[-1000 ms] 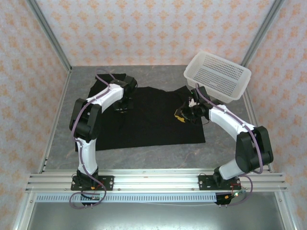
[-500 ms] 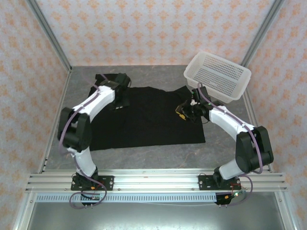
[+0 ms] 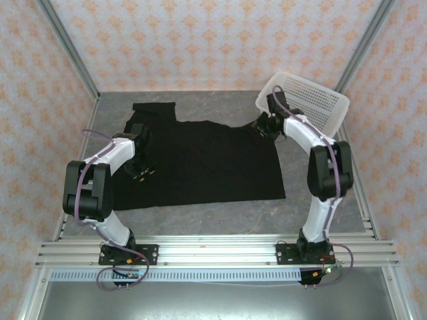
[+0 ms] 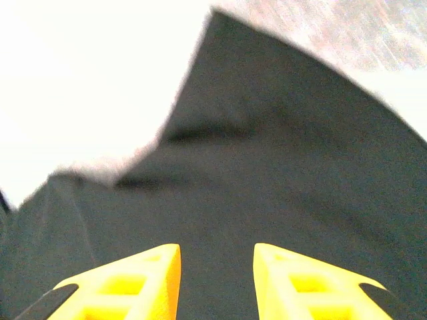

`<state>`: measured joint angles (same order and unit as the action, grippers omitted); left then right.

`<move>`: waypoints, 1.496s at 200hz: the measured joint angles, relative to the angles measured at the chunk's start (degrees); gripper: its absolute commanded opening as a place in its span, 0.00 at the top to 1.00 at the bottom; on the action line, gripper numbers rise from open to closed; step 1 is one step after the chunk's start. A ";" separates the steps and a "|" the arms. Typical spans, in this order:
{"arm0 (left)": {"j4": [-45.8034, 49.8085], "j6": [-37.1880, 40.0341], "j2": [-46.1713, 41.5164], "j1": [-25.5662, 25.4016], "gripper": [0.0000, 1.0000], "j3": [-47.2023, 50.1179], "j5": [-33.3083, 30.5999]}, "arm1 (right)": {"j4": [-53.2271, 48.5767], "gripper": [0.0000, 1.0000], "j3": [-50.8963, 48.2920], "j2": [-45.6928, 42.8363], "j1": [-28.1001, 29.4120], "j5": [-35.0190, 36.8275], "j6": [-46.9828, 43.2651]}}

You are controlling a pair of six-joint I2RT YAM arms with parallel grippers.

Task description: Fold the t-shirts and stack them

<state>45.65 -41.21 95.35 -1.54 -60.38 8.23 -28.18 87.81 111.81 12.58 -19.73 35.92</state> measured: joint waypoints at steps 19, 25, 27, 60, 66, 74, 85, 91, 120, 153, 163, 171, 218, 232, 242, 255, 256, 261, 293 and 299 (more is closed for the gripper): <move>-0.57 -0.59 -0.50 0.00 0.65 -0.02 0.42 | -0.07 0.68 10.64 8.87 -0.02 2.32 0.24; -0.55 -0.74 -0.81 0.00 0.65 -0.11 0.46 | -0.52 0.68 14.05 11.39 -0.11 3.10 0.33; -0.52 -0.79 -0.92 0.00 0.65 -0.15 0.52 | -0.81 0.68 15.34 12.35 -0.15 3.48 0.44; -0.50 -0.83 -3.61 0.33 0.65 -0.90 0.61 | -5.66 0.68 26.97 20.46 -1.92 6.08 1.46; -0.48 -0.81 -4.13 0.57 0.65 -0.94 0.72 | -6.51 0.68 27.96 21.03 -2.54 6.27 1.49; -0.48 -0.81 -4.63 1.03 0.65 -0.96 0.81 | -7.54 0.68 29.51 21.88 -3.58 6.36 1.49; -0.48 -0.81 -4.94 1.90 0.65 -0.96 0.92 | -8.46 0.68 31.45 22.84 -5.05 6.43 1.44; -0.48 -0.81 -4.96 2.54 0.65 -0.96 1.05 | -8.98 0.68 32.26 23.21 -5.81 6.03 1.36; -0.48 -0.79 -4.35 5.55 0.65 -0.98 1.88 | -10.64 0.66 33.27 23.23 -5.99 3.30 -0.55; -0.48 -0.81 1.73 8.35 0.66 -2.73 2.49 | -8.72 0.62 22.80 16.39 -3.76 3.87 -2.29; -0.48 -0.81 3.82 8.76 0.66 -3.76 2.56 | -8.20 0.62 16.70 12.02 -2.67 4.13 -2.43; -0.50 -0.81 5.46 8.96 0.66 -4.76 2.75 | -7.98 0.61 12.26 8.52 -1.51 4.52 -2.43; -0.57 -0.92 10.71 8.66 0.67 -8.66 3.45 | -3.58 0.62 -8.90 -4.85 5.49 3.58 -2.36; -0.42 -0.79 11.17 8.66 0.68 -8.59 3.30 | -3.08 0.62 -14.14 -5.27 5.79 3.19 -2.34; -0.33 -0.74 11.19 8.66 0.67 -8.52 3.08 | -3.32 0.62 -17.59 -5.27 5.70 3.23 -2.38; -0.42 -0.50 11.17 8.66 0.68 -8.02 2.75 | -4.33 0.61 -20.44 -5.31 5.53 3.45 -2.40; -0.44 -0.50 11.17 8.66 0.68 -8.00 2.73 | -4.31 0.61 -20.59 -5.44 5.46 3.41 -2.40; -0.52 -0.33 11.04 8.66 0.68 -7.74 2.67 | -4.24 0.61 -20.90 -5.99 5.44 3.41 -2.43; -0.98 0.81 9.62 8.39 0.68 -5.68 1.38 | -5.42 0.61 -23.91 -8.15 5.38 4.57 -2.38; -1.07 1.01 9.35 8.28 0.68 -5.33 1.16 | -5.51 0.61 -24.09 -8.52 5.38 4.63 -2.36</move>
<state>44.58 -40.21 104.71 6.74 -65.71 9.39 -33.69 63.72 103.28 17.96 -15.09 33.56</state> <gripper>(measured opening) 0.323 0.388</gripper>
